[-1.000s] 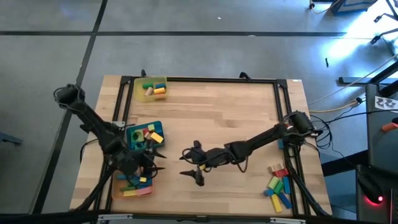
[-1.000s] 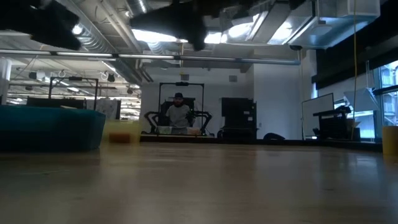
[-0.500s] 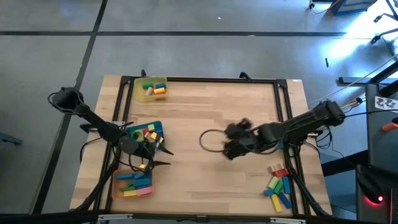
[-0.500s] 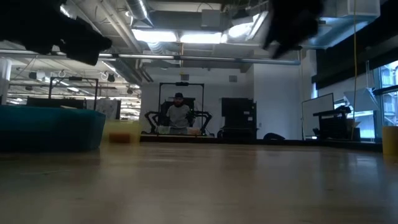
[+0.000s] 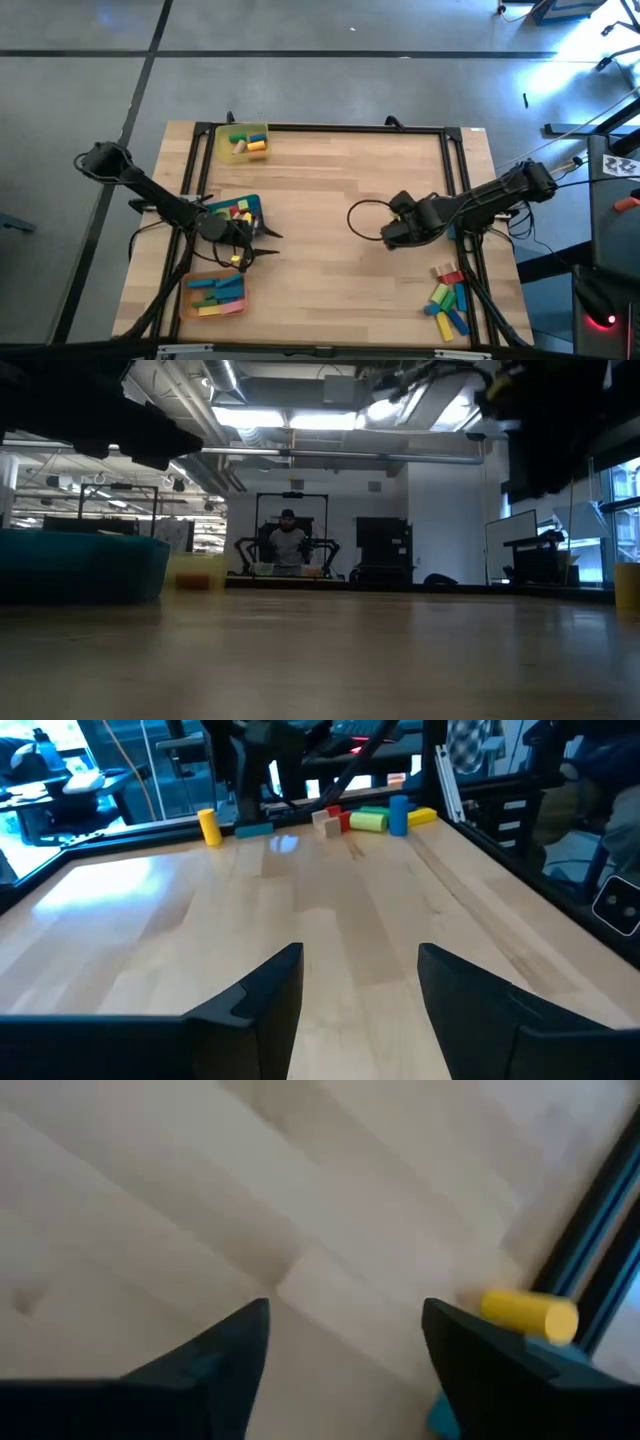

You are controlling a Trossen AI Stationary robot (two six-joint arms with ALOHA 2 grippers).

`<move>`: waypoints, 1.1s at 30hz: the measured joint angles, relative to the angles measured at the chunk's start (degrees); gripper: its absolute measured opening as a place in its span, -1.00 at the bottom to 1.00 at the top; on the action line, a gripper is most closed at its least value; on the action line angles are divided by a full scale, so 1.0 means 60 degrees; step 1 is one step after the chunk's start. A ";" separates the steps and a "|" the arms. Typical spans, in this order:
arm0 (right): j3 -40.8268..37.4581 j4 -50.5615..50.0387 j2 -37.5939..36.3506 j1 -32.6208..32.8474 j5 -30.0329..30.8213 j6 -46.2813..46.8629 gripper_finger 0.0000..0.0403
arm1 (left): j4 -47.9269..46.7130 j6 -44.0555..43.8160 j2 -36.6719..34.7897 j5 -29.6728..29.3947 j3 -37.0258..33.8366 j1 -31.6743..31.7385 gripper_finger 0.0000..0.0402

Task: Sort blocks by size
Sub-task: Put the blue block into the orange bin

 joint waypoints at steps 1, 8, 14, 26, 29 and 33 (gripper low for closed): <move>-0.0101 0.0004 0.0000 -0.0098 -0.0259 -0.0034 0.22 | -0.0011 -0.0029 0.0000 0.0000 0.0000 -0.0007 -0.09; -0.1033 -0.0068 0.0000 -0.1511 -0.2511 -0.1061 -0.37 | -0.0007 -0.0218 0.0000 0.0000 0.0000 -0.0007 -0.09; -0.2065 0.0151 0.0000 -0.2770 -0.3436 -0.1591 -0.89 | -0.0033 -0.0267 0.0000 0.0000 0.0000 -0.0007 -0.09; -0.2743 -0.0660 0.1635 -0.3529 -0.3603 -0.3259 -0.96 | -0.0102 -0.0246 0.0000 0.0000 0.0000 -0.0007 -0.09; -0.2750 -0.0923 0.2159 -0.3506 -0.3636 -0.3672 -0.97 | -0.0123 -0.0259 0.0000 0.0000 0.0000 -0.0007 -0.09; -0.2975 -0.0874 0.2487 -0.3504 -0.3725 -0.3748 -0.98 | -0.0219 -0.0263 0.0000 0.0000 0.0000 -0.0007 -0.09</move>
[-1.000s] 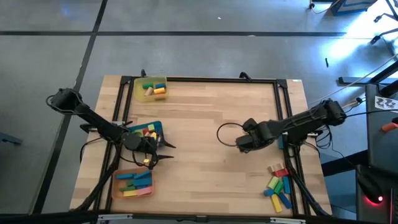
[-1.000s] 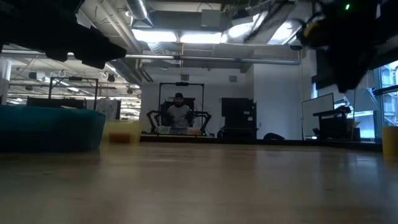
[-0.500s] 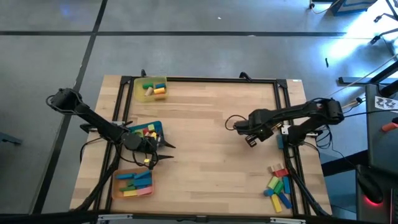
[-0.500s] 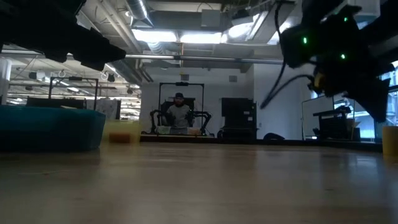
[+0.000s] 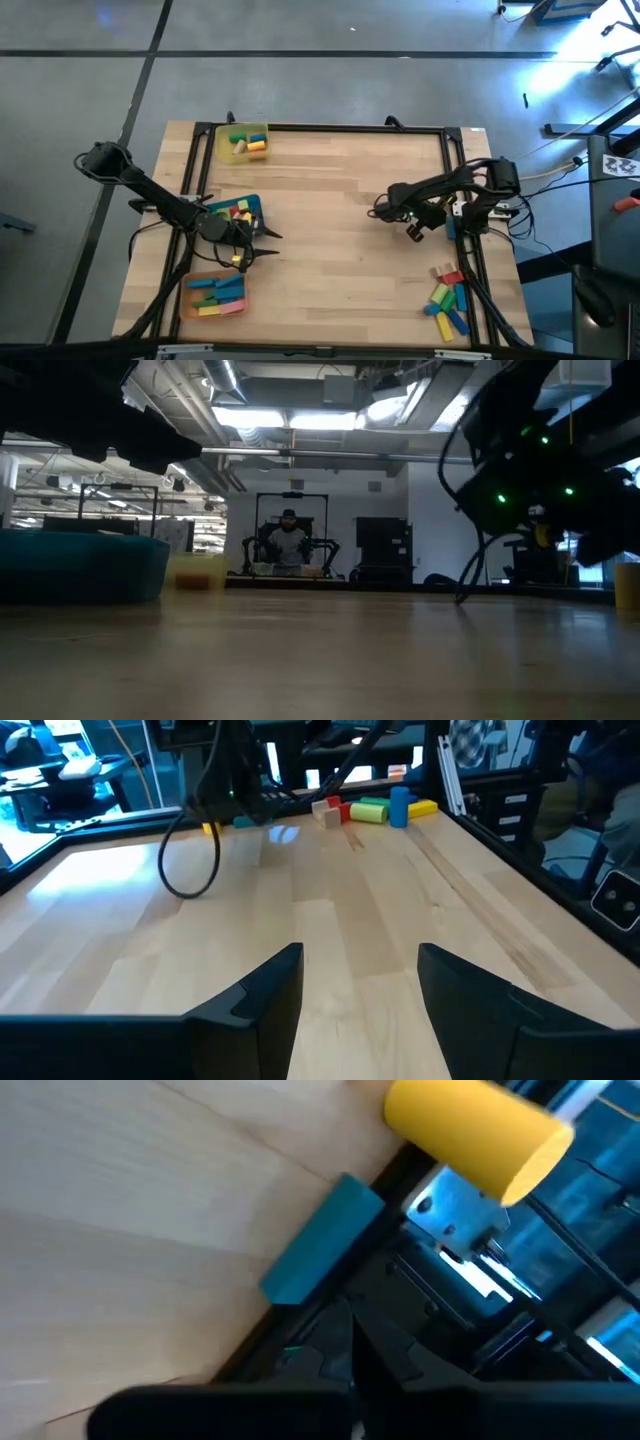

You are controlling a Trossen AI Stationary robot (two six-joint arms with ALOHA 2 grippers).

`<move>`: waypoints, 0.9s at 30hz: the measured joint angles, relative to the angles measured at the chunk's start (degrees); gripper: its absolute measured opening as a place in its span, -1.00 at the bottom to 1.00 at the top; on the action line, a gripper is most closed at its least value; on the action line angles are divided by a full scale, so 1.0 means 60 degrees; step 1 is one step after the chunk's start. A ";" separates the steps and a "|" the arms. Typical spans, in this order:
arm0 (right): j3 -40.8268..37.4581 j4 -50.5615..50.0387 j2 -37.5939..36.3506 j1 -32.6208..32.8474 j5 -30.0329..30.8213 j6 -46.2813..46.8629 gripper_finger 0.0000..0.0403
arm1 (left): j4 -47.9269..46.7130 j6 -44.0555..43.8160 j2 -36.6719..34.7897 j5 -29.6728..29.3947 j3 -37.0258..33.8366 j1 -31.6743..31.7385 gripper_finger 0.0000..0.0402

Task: Sort blocks by size
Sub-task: Put the blue block into the orange bin

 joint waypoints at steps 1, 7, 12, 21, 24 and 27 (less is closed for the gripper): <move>-0.0149 0.0032 0.0008 0.0000 -0.0069 0.0026 -0.98 | -0.0045 0.0000 0.0000 0.0000 0.0000 0.0000 -0.09; -0.1233 0.0995 0.0008 0.0001 -0.1264 0.0404 -0.98 | -0.0042 -0.0004 0.0000 0.0000 0.0000 0.0000 -0.09; -0.1331 0.1313 0.0008 0.0000 -0.0934 0.0837 -0.98 | 0.0008 -0.0004 0.0000 0.0000 0.0000 0.0000 -0.09; -0.1331 0.1410 0.0742 0.0000 -0.0683 0.1574 -0.98 | 0.0015 -0.0007 0.0000 0.0000 0.0000 0.0000 -0.09; -0.1313 0.1306 0.1291 0.0000 -0.0633 0.1576 -0.97 | 0.0000 -0.0007 0.0000 0.0000 0.0000 0.0000 -0.09; -0.1326 0.1292 0.1643 0.0000 -0.0527 0.1581 -0.97 | -0.0013 -0.0007 -0.0001 0.0000 0.0000 -0.0015 -0.09</move>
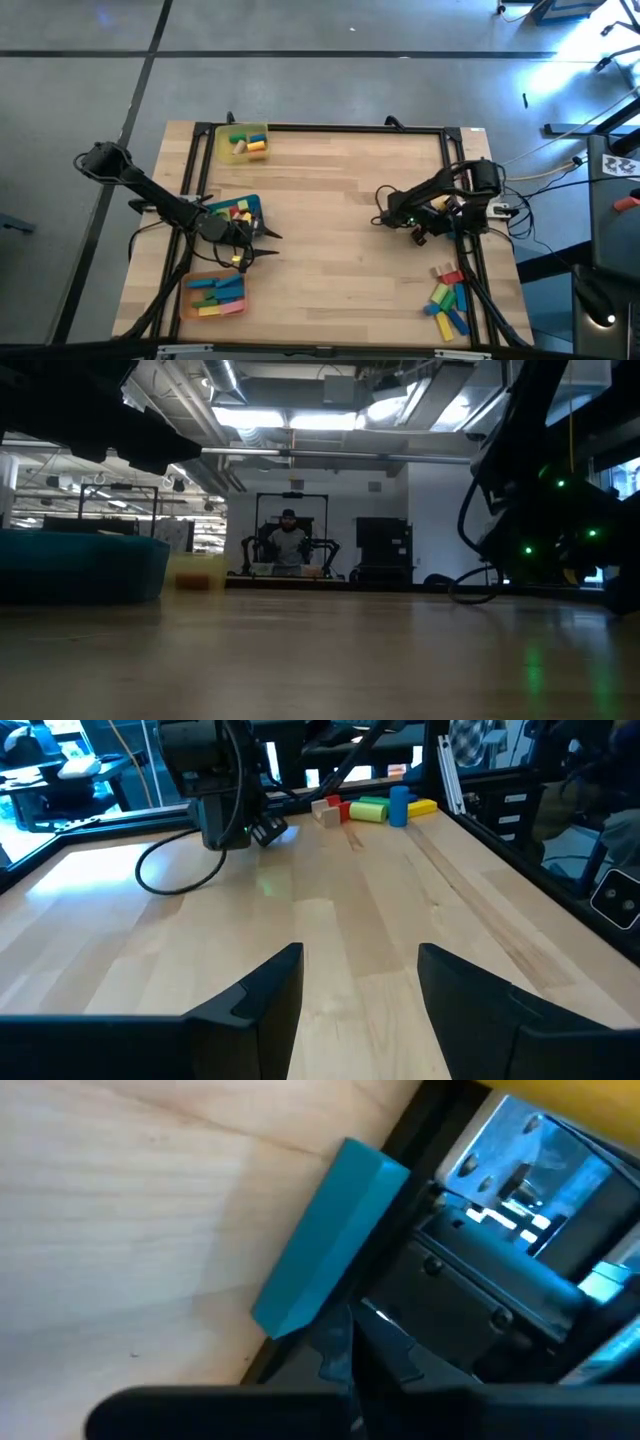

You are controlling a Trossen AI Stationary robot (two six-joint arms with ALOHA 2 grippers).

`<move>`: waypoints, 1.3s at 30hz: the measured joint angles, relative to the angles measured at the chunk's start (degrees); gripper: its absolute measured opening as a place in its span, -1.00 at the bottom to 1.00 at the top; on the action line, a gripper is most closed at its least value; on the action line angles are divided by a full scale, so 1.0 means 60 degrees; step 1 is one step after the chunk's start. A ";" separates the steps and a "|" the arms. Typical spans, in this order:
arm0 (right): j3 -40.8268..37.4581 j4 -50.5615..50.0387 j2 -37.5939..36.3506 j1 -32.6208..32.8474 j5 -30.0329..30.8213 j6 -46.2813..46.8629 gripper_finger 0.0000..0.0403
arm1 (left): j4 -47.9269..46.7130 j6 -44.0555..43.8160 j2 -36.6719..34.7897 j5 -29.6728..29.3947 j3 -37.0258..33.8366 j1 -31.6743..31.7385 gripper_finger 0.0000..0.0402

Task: Sort blocks by size
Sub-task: Put the blue block into the orange bin

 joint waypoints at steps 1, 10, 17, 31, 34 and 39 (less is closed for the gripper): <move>-0.0081 0.0150 0.0015 0.0000 -0.0069 -0.0043 -0.97 | 0.0001 -0.0003 -0.0001 0.0000 0.0000 0.0000 -0.09; -0.0255 0.0782 -0.0284 -0.0007 -0.0308 -0.0726 -0.97 | 0.0013 -0.0127 0.0000 0.0000 0.0000 0.0000 -0.09; -0.0260 0.0858 -0.0667 0.0011 -0.0389 -0.1720 -0.97 | 0.0013 -0.0124 -0.0002 0.0000 0.0000 0.0000 -0.09; 0.1472 0.1191 -0.1555 0.0825 0.0576 -0.3482 -0.97 | 0.0017 -0.0106 -0.0002 -0.0003 0.0000 0.0007 -0.09; 0.2183 0.1198 -0.1551 0.1213 0.1314 -0.3404 -0.97 | 0.0020 -0.0106 -0.0002 0.0000 0.0000 0.0006 -0.09; 0.3377 -0.0159 -0.1554 0.1861 0.2087 -0.2752 -0.97 | 0.0010 -0.0203 -0.0002 0.0000 0.0000 0.0004 -0.09</move>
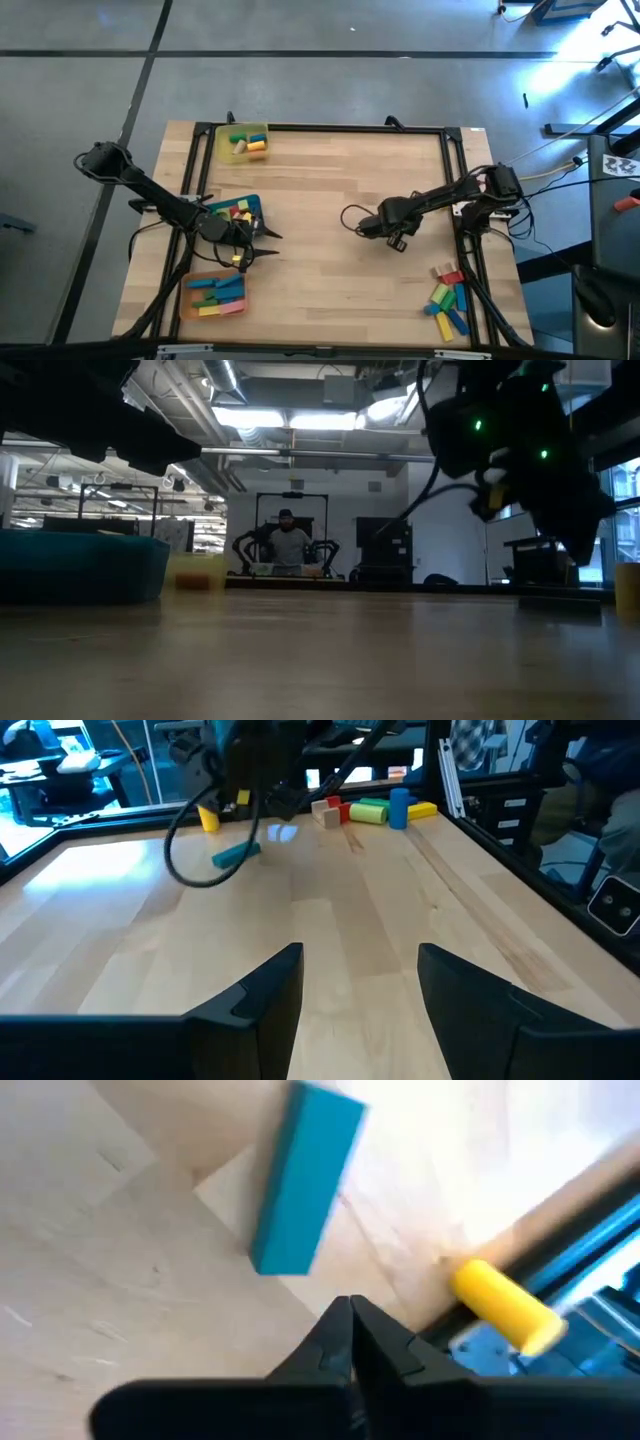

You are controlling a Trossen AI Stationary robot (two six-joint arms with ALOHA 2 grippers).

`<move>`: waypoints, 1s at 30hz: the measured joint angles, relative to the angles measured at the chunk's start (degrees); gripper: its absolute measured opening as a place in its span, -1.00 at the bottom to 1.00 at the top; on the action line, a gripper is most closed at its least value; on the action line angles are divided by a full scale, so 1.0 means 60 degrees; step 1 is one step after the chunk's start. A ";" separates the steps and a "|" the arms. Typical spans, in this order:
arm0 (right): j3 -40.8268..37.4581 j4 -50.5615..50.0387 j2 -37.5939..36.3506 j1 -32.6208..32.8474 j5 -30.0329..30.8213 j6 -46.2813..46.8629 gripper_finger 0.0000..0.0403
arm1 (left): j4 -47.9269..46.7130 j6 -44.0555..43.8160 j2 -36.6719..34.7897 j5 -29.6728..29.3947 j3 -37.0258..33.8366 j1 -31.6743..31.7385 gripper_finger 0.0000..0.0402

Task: Sort blocks by size
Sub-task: Put the blue block into the orange bin

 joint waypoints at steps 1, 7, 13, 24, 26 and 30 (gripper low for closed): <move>0.0133 -0.0177 0.0000 0.0075 0.0010 0.0276 -0.97 | 0.0013 -0.0011 0.0000 0.0000 0.0000 0.0000 -0.09; 0.0010 0.0087 -0.0311 0.0059 -0.0761 0.1335 -0.57 | -0.0013 -0.0019 0.0000 0.0000 0.0000 -0.0007 -0.09; -0.0658 0.1113 -0.0998 -0.0055 -0.1117 0.1924 -0.08 | -0.0041 -0.0052 0.0000 0.0023 0.0000 -0.0144 -0.09; -0.2596 0.3367 -0.2050 -0.0871 -0.0333 0.2429 0.02 | 0.0007 0.0072 0.0000 0.0036 0.0000 -0.0199 -0.09; -0.2902 0.4010 -0.2124 -0.1021 -0.0582 0.2228 0.02 | -0.0001 0.0075 0.0000 0.0036 0.0000 -0.0200 -0.09; -0.3029 0.4405 -0.2113 -0.1063 -0.0548 0.1997 0.02 | -0.0040 0.0083 0.0000 0.0036 0.0004 -0.0197 -0.09</move>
